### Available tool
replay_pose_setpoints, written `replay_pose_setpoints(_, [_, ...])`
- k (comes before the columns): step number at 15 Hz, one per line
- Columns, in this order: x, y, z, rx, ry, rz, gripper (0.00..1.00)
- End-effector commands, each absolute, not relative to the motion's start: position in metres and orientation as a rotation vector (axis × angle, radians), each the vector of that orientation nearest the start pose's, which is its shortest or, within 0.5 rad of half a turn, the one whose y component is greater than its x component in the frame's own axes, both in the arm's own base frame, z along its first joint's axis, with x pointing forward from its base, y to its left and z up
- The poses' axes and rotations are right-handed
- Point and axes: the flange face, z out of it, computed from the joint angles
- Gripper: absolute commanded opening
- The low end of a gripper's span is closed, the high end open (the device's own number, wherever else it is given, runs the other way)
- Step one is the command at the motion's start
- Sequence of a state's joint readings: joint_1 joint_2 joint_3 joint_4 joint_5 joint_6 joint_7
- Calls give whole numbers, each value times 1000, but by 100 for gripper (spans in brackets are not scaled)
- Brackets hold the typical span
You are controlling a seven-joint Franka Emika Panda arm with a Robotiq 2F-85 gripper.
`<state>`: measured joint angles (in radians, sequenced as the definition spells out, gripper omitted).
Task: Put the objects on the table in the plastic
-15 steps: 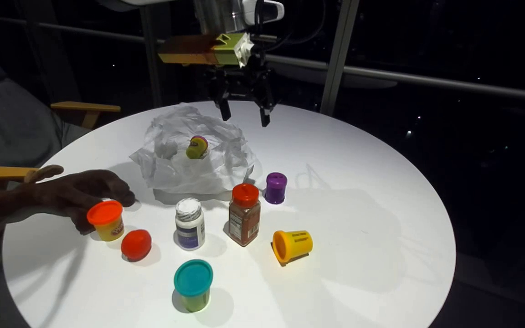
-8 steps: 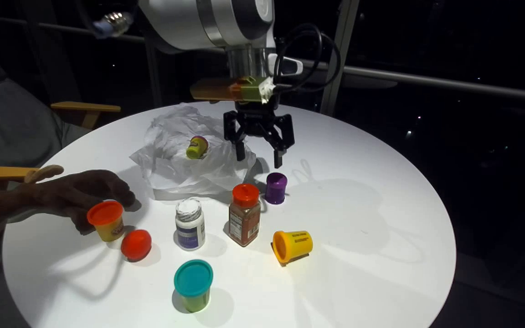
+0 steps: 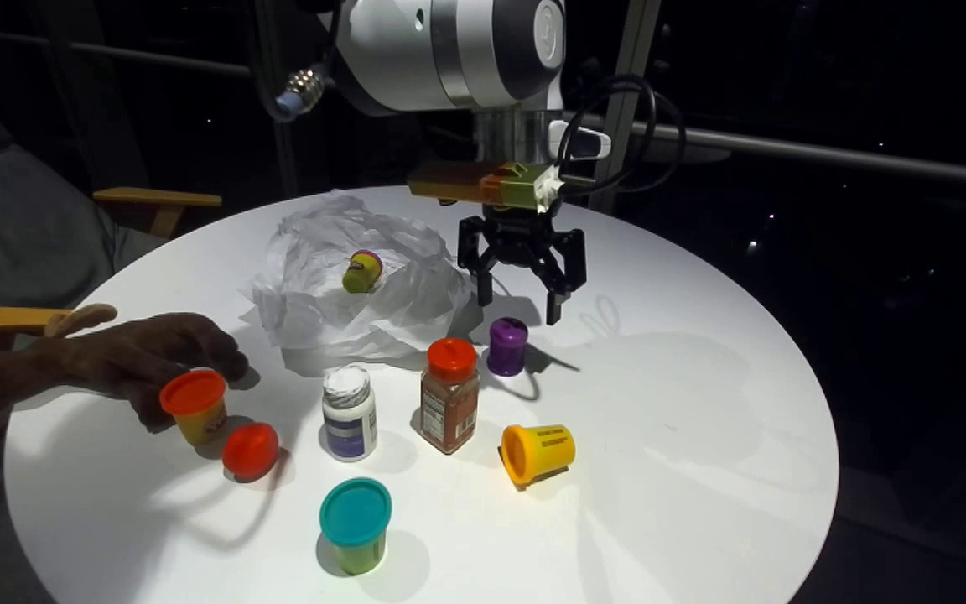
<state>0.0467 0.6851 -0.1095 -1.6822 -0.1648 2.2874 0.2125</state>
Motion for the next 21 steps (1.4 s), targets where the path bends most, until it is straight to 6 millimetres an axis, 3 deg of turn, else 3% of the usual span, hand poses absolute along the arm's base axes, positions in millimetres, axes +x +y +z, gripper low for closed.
replay_pose_setpoints(1, [672, -45, 200, -3293, 201, 182, 100])
replay_pose_setpoints(11, [678, -71, 175, -3196, 28, 207, 100])
replay_pose_setpoints(12, [678, -73, 173, -3180, 10, 211, 93])
replay_pose_setpoints(13, [678, -74, 172, -3170, -5, 215, 73])
replay_pose_setpoints(15, [677, -75, 171, -3154, -23, 221, 68])
replay_pose_setpoints(21, [665, -63, 193, -3147, -5, 190, 20])
